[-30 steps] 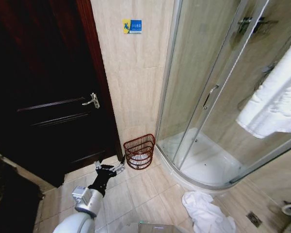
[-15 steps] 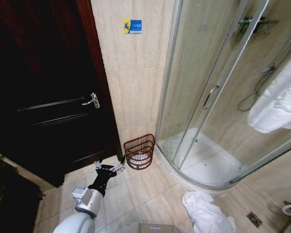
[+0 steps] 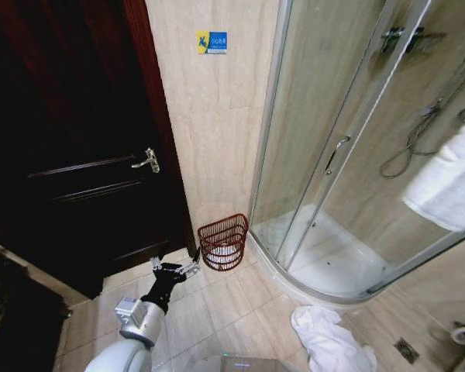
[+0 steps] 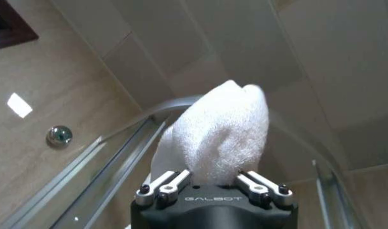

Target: Discard the used towel into the hamper.

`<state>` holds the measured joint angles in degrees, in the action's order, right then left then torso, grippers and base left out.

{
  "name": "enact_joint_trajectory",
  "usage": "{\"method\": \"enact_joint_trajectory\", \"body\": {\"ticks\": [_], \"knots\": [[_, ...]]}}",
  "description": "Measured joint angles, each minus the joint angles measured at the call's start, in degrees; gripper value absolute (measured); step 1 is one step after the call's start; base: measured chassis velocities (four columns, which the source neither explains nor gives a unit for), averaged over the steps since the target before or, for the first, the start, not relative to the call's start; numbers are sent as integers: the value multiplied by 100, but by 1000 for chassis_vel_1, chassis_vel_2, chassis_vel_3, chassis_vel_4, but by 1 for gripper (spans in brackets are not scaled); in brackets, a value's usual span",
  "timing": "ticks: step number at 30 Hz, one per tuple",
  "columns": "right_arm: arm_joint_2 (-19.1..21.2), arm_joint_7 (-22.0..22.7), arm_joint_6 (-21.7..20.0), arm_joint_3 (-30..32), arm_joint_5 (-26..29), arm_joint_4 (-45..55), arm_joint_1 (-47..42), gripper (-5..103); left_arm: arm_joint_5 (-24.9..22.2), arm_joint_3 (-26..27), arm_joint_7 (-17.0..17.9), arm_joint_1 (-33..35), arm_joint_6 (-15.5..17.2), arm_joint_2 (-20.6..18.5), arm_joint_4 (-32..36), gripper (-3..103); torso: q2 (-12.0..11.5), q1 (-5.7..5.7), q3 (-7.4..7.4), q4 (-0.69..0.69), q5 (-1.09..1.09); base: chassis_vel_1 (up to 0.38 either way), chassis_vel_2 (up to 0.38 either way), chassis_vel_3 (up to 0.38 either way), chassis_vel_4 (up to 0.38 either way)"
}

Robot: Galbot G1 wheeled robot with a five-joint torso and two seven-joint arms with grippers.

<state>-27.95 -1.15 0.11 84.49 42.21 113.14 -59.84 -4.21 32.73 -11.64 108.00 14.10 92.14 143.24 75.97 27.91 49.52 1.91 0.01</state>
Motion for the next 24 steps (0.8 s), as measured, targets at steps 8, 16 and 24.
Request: {"method": "enact_joint_trajectory", "body": {"ticks": [8,16,24], "knots": [[-544,-10,123,944,168,511,-1203,9,0,0,0,0,0,0,0,100,0,1,0,2,-3,0,0,0,0],[-1372,51,548,1461,174,1255,-2096,9,0,0,0,0,0,1,0,100,-1,0,0,0,-1,0,0,0,0],[-2135,171,883,1612,103,1560,-2508,9,0,0,0,0,0,-1,0,100,-1,0,1,0,1,0,0,0,0]]}}
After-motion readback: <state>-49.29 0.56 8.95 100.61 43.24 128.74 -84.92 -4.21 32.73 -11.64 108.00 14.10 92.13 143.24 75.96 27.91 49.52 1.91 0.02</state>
